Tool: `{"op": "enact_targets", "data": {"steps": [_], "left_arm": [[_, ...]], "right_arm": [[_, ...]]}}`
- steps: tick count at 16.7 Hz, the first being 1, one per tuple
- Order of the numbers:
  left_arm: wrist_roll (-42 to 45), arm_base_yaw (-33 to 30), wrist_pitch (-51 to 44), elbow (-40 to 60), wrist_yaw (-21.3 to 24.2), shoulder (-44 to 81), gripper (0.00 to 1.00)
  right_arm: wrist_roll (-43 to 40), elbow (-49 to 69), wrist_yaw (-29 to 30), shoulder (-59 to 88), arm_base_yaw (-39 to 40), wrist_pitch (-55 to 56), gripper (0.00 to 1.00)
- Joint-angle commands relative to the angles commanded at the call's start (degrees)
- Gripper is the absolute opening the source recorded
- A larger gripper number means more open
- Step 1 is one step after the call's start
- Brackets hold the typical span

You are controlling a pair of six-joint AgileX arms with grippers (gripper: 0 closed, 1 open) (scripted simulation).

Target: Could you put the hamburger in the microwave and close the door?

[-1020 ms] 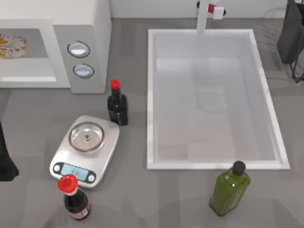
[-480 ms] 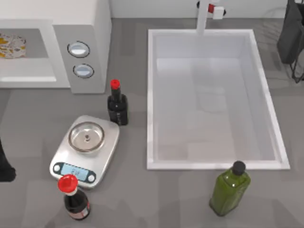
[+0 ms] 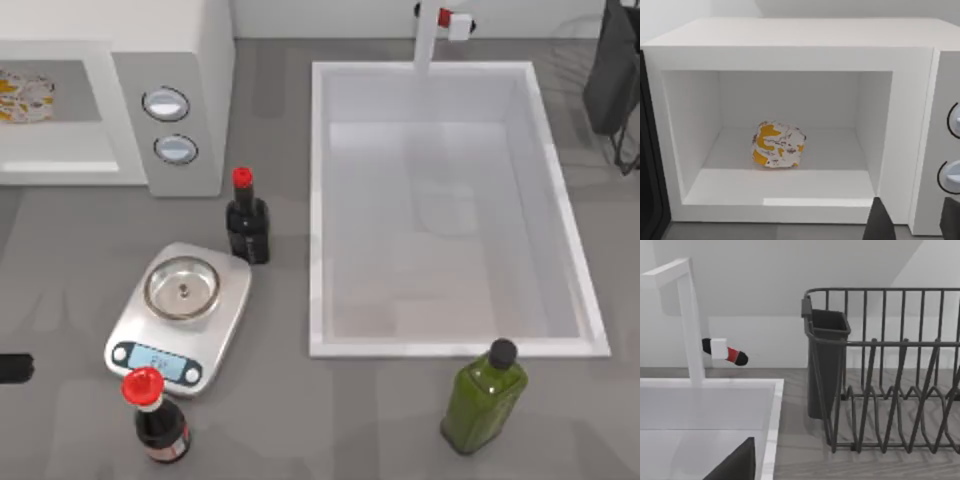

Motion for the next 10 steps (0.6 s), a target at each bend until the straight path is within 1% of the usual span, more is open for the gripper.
{"op": "enact_targets", "data": {"steps": [1, 2, 10], "left_arm": [[0.0, 0.0, 0.0, 0.0, 0.0, 0.0, 0.02], [0.0, 0.0, 0.0, 0.0, 0.0, 0.0, 0.0], [0.0, 0.0, 0.0, 0.0, 0.0, 0.0, 0.0]], "right_arm": [[0.0, 0.0, 0.0, 0.0, 0.0, 0.0, 1.0], [0.0, 0.0, 0.0, 0.0, 0.0, 0.0, 1.0], [0.0, 0.0, 0.0, 0.0, 0.0, 0.0, 1.0]]}}
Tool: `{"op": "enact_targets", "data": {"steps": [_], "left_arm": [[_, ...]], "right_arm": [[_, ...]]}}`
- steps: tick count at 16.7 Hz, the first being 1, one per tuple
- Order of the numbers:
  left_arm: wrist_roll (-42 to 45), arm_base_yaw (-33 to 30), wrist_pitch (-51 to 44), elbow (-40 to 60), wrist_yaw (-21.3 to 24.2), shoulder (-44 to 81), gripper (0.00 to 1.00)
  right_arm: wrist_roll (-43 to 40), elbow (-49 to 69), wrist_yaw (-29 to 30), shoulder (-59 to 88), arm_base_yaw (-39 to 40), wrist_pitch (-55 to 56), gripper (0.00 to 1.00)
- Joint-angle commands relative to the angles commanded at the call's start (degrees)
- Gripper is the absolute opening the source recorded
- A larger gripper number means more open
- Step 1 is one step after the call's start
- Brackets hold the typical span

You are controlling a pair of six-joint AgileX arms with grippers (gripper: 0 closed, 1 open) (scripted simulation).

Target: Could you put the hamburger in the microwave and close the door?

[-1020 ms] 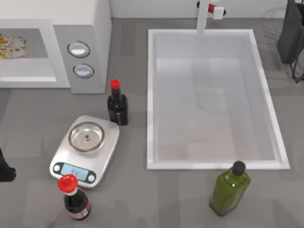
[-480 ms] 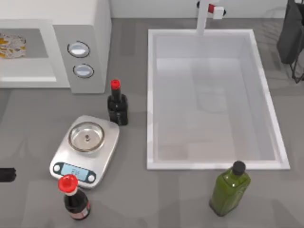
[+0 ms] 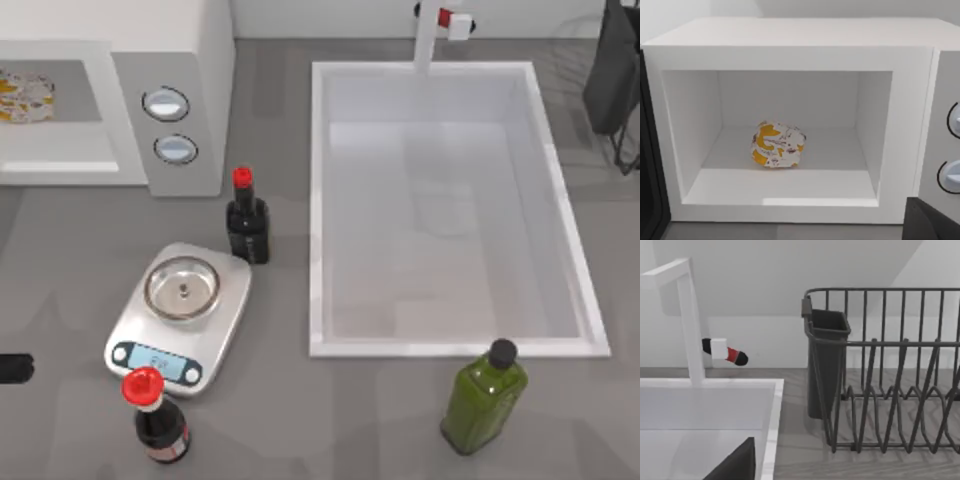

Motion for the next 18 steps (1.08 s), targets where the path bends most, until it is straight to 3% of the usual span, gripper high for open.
{"op": "enact_targets", "data": {"steps": [9, 15, 18], "left_arm": [[-0.1, -9.2, -11.6, 7.1, -9.2, -4.4, 0.0], [-0.1, -9.9, -12.4, 7.6, -10.0, -4.6, 0.0], [-0.2, -13.9, -13.1, 7.3, -13.9, -5.3, 0.0]], "right_arm": [[0.0, 0.0, 0.0, 0.0, 0.0, 0.0, 1.0], [0.0, 0.0, 0.0, 0.0, 0.0, 0.0, 1.0], [0.0, 0.0, 0.0, 0.0, 0.0, 0.0, 1.0]]}}
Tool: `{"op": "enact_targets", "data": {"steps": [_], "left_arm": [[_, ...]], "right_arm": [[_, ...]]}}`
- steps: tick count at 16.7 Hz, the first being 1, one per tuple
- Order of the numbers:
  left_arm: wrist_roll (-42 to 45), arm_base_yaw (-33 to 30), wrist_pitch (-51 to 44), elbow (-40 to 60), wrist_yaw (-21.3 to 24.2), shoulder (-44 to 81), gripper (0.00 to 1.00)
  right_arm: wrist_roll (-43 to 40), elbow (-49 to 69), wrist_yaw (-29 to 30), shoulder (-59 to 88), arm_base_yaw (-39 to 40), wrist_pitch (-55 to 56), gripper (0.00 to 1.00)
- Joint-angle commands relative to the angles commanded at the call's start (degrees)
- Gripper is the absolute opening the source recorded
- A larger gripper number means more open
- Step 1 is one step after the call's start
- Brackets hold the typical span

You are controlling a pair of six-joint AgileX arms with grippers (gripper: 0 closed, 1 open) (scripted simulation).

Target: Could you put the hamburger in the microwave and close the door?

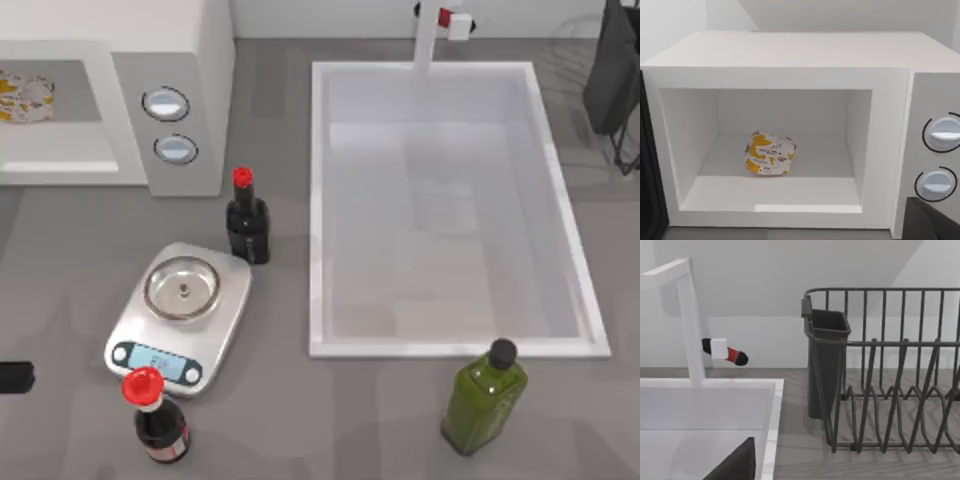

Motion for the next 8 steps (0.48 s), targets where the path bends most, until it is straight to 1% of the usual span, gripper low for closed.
{"op": "enact_targets", "data": {"steps": [2, 5, 8], "left_arm": [[-0.1, -5.7, -0.8, -0.3, -5.3, -0.9, 0.0], [-0.2, -15.9, -1.9, -0.9, -15.0, -2.4, 0.0], [-0.3, -24.2, -2.4, -1.7, -23.8, -3.8, 0.0]], "right_arm": [[0.0, 0.0, 0.0, 0.0, 0.0, 0.0, 1.0], [0.0, 0.0, 0.0, 0.0, 0.0, 0.0, 1.0], [0.0, 0.0, 0.0, 0.0, 0.0, 0.0, 1.0]]}}
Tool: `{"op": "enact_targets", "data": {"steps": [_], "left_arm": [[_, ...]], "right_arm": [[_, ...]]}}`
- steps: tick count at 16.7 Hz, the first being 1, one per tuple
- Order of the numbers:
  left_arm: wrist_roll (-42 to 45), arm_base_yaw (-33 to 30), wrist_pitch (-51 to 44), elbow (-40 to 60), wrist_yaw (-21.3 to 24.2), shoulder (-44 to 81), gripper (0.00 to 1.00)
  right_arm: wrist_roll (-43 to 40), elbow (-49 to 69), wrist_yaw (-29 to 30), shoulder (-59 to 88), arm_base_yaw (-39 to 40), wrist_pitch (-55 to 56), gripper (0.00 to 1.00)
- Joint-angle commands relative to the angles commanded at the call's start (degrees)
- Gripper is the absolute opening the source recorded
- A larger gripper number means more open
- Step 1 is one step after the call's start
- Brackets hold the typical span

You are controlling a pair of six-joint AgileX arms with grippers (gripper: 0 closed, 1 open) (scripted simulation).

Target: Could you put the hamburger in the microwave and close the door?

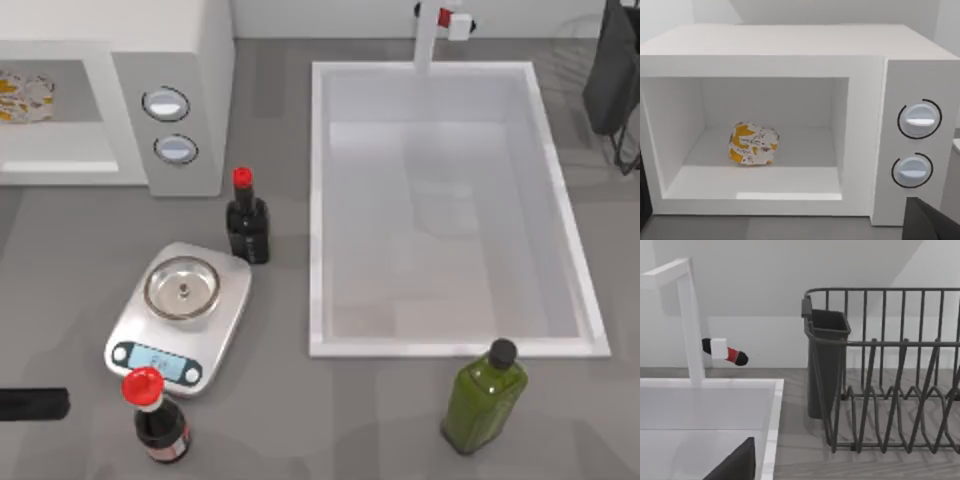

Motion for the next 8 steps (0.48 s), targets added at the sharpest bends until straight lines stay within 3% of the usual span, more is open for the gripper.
{"op": "enact_targets", "data": {"steps": [4, 8], "left_arm": [[0.0, -6.9, -0.1, -0.8, -7.2, -1.1, 0.0], [0.0, -7.3, -0.1, -0.8, -7.7, -1.2, 0.0]], "right_arm": [[0.0, 0.0, 0.0, 0.0, 0.0, 0.0, 1.0], [0.0, 0.0, 0.0, 0.0, 0.0, 0.0, 1.0]]}}
